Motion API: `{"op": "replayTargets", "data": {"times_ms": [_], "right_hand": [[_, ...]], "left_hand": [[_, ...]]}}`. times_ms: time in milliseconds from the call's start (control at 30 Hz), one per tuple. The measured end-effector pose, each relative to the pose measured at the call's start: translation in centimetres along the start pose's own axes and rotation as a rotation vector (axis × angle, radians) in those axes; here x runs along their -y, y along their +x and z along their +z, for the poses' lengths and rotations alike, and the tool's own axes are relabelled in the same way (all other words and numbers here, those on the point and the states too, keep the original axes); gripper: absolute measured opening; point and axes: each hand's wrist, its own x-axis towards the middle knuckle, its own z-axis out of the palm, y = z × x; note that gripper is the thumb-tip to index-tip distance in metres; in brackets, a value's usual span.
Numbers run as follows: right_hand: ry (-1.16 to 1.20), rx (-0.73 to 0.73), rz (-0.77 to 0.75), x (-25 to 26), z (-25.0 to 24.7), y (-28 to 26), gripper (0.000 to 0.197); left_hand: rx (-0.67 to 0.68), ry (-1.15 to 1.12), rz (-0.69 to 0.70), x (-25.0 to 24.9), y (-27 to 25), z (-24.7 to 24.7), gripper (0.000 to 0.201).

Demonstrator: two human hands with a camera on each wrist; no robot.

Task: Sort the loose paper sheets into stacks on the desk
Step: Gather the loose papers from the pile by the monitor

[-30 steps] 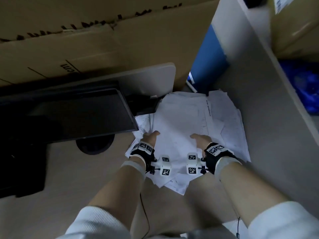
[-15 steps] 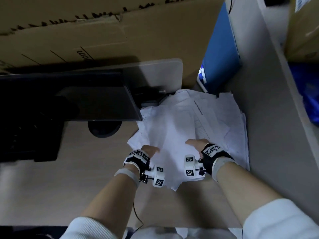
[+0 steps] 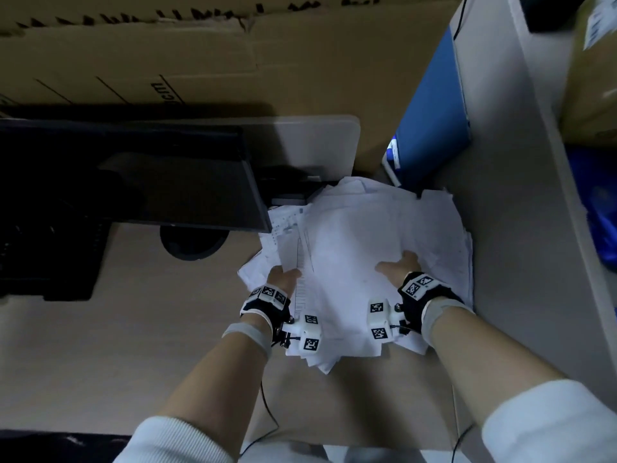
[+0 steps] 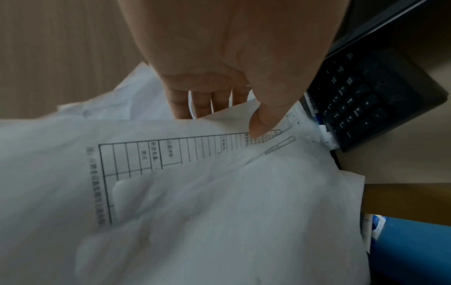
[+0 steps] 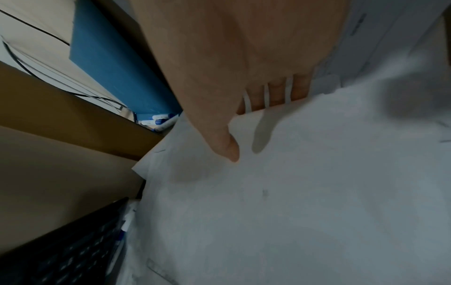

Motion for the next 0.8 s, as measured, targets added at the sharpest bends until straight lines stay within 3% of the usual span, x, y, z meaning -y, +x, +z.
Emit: {"op": "replayTargets", "data": {"times_ms": [100, 267, 367, 467, 633, 800], "right_hand": [[0.044, -0.021, 0.043, -0.6, 1.5, 0.5, 0.078], [0.116, -0.134, 0.097, -1.1, 2.5, -0.2, 0.069], [0.128, -0.188, 0.043, -0.7, 3.0, -0.2, 0.057], [0.058, -0.158, -0.029, -0.9, 3.4, -0.5, 0.049], [-0.133, -0.056, -0.105, -2.1, 2.7, -2.1, 0.033], [-0.264, 0.075, -0.274, -1.7, 4.0, -3.7, 0.051]], "left_hand": [[-0.005, 0.060, -0.023, -0.6, 0.8, 0.0, 0.050], [-0.002, 0.137, -0.037, -1.0, 2.5, -0.3, 0.042], [0.118, 0.030, -0.066, -0.3, 3.1, 0.2, 0.058], [0.188, -0.011, -0.122, -0.1, 2.3, 0.4, 0.072], [0.146, -0.105, -0.128, 0.9, 2.3, 0.2, 0.067], [0.185, -0.234, -0.157, 2.6, 1.1, 0.8, 0.095]]}}
